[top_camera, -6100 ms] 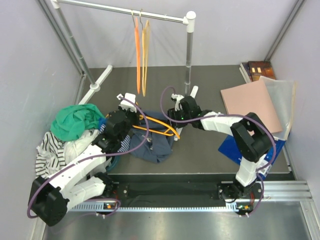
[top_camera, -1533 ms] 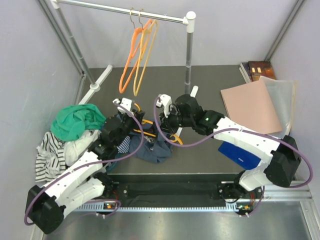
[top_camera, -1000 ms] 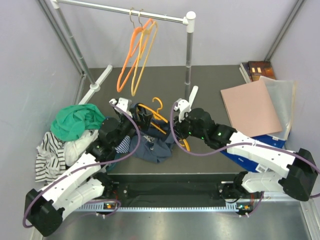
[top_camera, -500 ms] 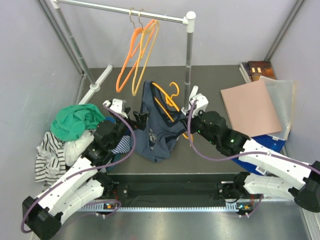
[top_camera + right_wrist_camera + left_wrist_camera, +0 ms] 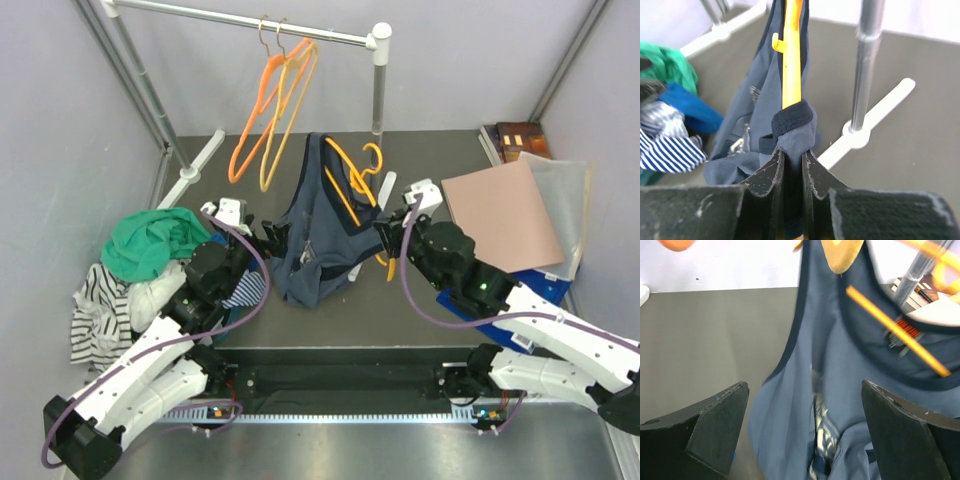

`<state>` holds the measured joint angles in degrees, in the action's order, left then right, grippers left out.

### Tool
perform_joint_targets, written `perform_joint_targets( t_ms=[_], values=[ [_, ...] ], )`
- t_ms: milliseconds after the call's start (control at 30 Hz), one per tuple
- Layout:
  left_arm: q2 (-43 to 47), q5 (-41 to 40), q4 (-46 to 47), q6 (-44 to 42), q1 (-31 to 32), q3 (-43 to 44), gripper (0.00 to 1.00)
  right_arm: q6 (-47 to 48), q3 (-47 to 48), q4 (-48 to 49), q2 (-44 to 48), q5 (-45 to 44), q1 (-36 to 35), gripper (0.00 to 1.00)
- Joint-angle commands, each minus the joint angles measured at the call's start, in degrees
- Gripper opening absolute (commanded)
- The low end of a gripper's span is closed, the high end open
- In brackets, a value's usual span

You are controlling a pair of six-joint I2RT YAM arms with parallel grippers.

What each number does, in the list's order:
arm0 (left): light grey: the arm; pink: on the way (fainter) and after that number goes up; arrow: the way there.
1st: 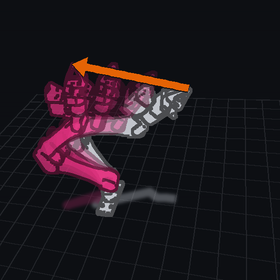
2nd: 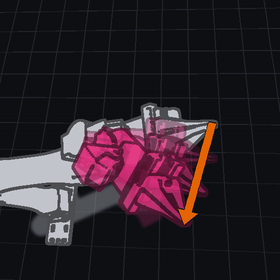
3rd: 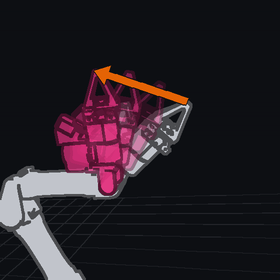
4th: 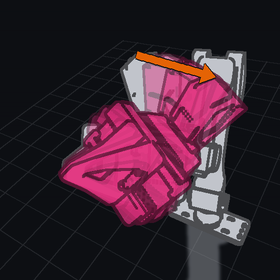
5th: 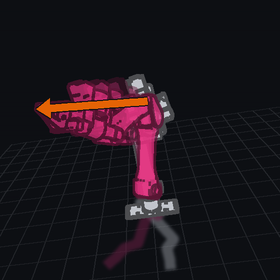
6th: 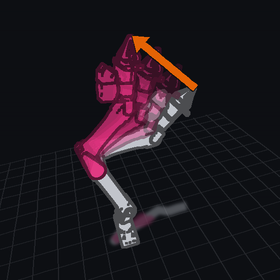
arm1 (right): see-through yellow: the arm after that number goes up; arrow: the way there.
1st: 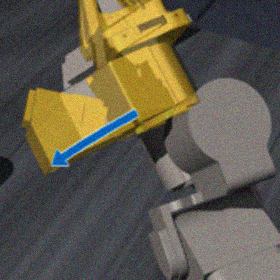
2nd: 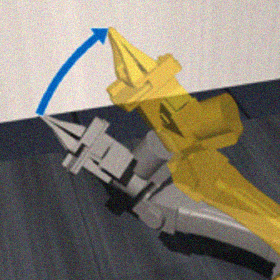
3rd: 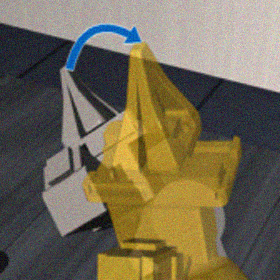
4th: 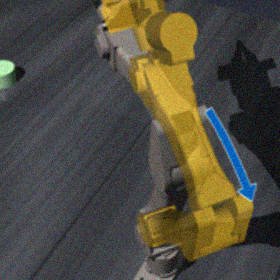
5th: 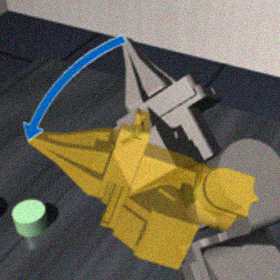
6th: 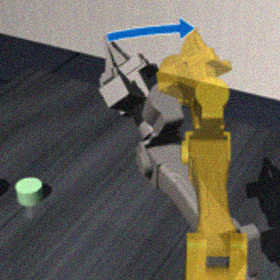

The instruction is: Place the tank top on the hanger

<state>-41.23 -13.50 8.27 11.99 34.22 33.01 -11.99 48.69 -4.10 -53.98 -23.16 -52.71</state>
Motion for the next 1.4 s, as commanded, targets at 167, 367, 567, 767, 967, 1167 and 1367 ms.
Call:
perform_joint_targets(
  t_ms=[167, 367, 567, 767, 967, 1167, 1367],
  values=[
    [-0.1, -1.0, 0.8, -0.8, -0.1, 2.1, 0.99, 3.6, 12.5, 4.3, -0.2, -4.6, 0.1, 0.00],
    [0.5, -1.3, 0.3, -0.7, -0.1, 1.7, 0.99, 3.6, 21.6, -2.3, -5.5, -8.5, 0.1, 0.00],
    [0.6, -1.4, 0.3, -0.8, -0.1, 1.5, 0.99, 3.4, 26.3, -4.4, -8.2, -13.1, -0.3, 0.00],
    [0.4, -1.0, 0.9, -0.8, -0.1, 1.1, 0.99, 6.5, 33.0, -5.9, -12.9, -17.6, -2.3, 0.00],
    [0.4, -1.2, 1.1, -0.7, -0.1, 0.6, 0.99, 10.4, 40.0, -5.4, -17.6, -18.9, -4.2, 0.00],
    [0.4, -1.4, 1.4, -0.7, -0.1, 0.0, 0.99, 13.7, 46.7, -6.5, -22.7, -19.0, -4.6, 0.00],
    [0.5, -2.3, 1.1, -0.8, -0.1, -0.1, 0.99, 16.7, 54.7, -7.9, -27.9, -18.7, -4.5, 0.00]
  ],
)
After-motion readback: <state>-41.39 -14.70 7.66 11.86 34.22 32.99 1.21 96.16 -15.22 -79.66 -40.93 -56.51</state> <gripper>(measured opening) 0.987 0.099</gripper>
